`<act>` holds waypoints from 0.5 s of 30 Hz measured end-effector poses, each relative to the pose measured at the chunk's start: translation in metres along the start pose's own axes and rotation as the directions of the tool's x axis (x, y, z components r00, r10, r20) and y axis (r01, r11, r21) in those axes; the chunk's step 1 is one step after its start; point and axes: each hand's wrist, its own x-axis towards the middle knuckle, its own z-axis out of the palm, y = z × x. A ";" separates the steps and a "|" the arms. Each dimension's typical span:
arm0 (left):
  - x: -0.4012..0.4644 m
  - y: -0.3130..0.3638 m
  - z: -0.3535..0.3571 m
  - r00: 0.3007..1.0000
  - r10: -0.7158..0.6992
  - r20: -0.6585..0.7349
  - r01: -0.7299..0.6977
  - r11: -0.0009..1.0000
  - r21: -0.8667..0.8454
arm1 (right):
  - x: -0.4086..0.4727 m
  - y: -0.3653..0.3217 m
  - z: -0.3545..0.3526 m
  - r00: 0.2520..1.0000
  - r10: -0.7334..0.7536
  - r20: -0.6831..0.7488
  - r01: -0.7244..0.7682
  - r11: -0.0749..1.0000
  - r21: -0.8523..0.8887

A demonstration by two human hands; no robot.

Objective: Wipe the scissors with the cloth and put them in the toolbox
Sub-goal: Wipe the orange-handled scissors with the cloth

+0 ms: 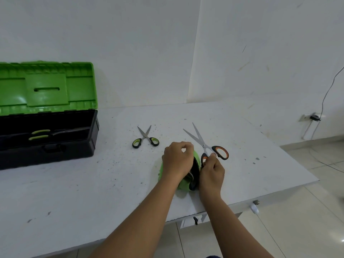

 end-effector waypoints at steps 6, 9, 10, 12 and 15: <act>0.013 0.009 0.003 0.992 -0.118 0.046 0.125 0.966 -0.225 | -0.001 0.002 0.002 0.994 -0.070 0.086 0.070 0.998 0.003; 0.014 0.011 0.005 0.982 -0.176 0.068 0.188 0.930 -0.316 | 0.001 0.007 0.003 0.986 -0.054 0.157 0.050 0.998 0.033; 0.015 0.011 0.004 0.977 -0.197 0.080 0.213 0.915 -0.343 | 0.002 0.007 0.003 0.981 -0.047 0.189 0.040 0.998 0.040; 0.017 0.010 0.001 0.968 -0.221 0.116 0.249 0.885 -0.394 | 0.003 0.007 0.003 0.968 -0.046 0.248 0.040 0.999 0.030; 0.020 0.007 -0.007 0.961 -0.188 0.202 0.258 0.870 -0.419 | 0.002 -0.001 -0.001 0.941 -0.072 0.329 0.072 0.997 0.012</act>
